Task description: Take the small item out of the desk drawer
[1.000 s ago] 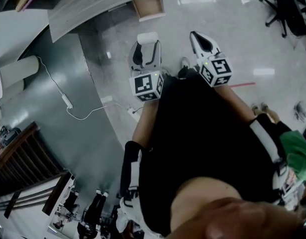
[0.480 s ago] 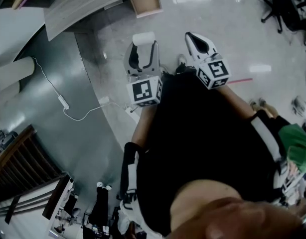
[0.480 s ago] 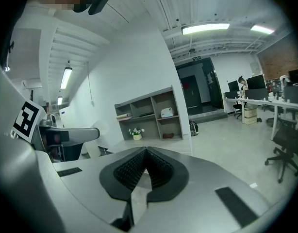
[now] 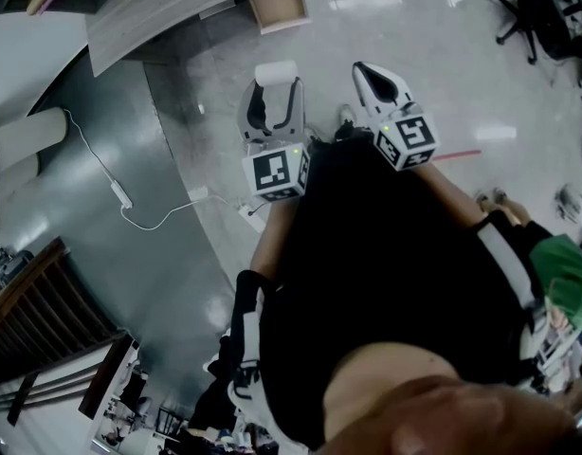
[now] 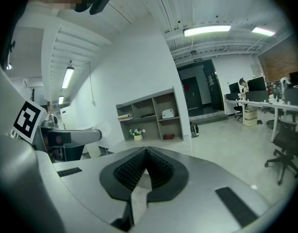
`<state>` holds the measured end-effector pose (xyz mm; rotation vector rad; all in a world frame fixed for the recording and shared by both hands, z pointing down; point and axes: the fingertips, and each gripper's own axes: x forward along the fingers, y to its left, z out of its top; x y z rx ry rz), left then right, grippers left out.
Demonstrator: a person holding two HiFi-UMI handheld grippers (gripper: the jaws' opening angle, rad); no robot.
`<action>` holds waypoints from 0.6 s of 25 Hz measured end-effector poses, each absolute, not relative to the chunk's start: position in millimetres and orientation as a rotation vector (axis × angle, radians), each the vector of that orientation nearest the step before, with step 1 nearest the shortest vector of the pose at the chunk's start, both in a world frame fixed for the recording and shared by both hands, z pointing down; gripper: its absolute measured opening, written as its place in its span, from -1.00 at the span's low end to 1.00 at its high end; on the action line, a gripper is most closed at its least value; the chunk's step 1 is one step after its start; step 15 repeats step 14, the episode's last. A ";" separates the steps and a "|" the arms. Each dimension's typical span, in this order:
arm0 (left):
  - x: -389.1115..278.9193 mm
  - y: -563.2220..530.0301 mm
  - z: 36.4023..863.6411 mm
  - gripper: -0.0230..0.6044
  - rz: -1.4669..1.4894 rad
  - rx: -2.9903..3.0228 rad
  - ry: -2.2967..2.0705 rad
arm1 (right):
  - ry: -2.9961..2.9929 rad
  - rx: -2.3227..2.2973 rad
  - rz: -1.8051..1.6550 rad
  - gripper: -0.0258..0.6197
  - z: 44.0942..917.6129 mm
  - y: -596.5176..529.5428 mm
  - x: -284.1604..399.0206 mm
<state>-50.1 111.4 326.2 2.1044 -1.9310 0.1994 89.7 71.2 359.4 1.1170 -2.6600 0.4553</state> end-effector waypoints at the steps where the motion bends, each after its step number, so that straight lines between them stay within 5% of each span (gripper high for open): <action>1: -50.3 112.5 327.4 -0.11 0.194 2.104 -1.934 | -2.661 1.117 0.456 -0.92 358.9 71.9 89.6; 15: -44.9 119.0 326.3 -0.11 0.190 2.108 -1.916 | -2.672 1.108 0.447 -0.92 356.5 81.5 89.8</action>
